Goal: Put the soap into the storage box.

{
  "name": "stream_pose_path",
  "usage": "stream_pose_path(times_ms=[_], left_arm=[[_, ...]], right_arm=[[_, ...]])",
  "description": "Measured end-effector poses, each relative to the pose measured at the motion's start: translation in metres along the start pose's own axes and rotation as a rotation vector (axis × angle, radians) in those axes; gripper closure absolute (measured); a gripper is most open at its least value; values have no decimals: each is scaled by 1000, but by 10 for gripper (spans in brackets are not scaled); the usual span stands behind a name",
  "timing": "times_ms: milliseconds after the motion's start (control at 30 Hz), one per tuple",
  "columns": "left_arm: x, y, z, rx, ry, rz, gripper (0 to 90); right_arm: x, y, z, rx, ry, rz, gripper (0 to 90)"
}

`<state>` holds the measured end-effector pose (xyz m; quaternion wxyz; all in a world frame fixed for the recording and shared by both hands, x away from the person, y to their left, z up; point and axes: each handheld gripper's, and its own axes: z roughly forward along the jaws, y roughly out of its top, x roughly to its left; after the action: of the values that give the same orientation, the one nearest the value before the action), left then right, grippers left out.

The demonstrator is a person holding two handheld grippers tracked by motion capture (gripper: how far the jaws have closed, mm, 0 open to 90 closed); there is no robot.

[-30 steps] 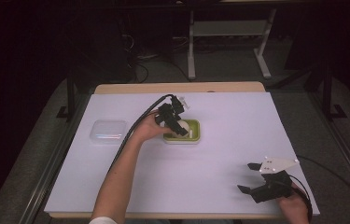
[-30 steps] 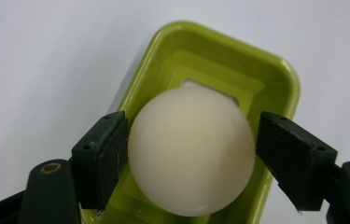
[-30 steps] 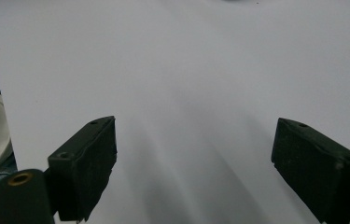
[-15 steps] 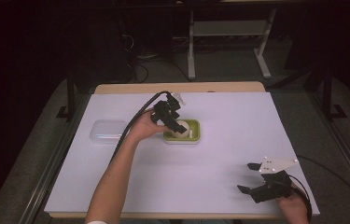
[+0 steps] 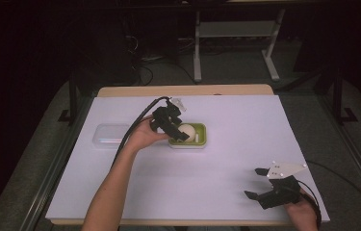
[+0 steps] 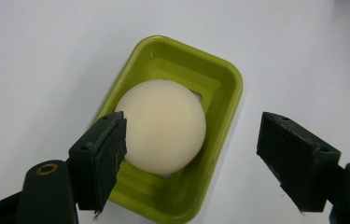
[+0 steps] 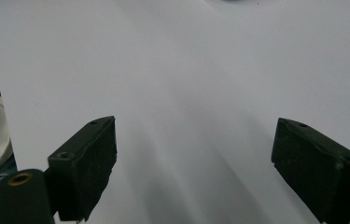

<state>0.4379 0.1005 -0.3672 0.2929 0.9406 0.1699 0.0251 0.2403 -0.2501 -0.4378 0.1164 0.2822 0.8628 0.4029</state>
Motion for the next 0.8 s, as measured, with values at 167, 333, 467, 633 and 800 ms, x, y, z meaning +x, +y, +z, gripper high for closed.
stream_pose_path(times_ms=[167, 333, 467, 633, 800], left_arm=[[-7, -5, -3, -20, 1, -6, 237], [-10, -12, -8, -26, -4, -22, 236], [-12, -15, -15, -45, 6, -26, 236], [-18, -18, -21, -49, 13, -21, 237], [-26, -27, -27, -54, 22, -16, 236]], right_arm=[[1, 0, 1, 2, -1, 10, 133], [0, 0, 1, 3, -5, 14, 133], [0, 0, 2, 8, -2, 16, 134], [0, 1, 0, -1, -12, 22, 133], [-1, -1, -2, -3, -15, 31, 133]])
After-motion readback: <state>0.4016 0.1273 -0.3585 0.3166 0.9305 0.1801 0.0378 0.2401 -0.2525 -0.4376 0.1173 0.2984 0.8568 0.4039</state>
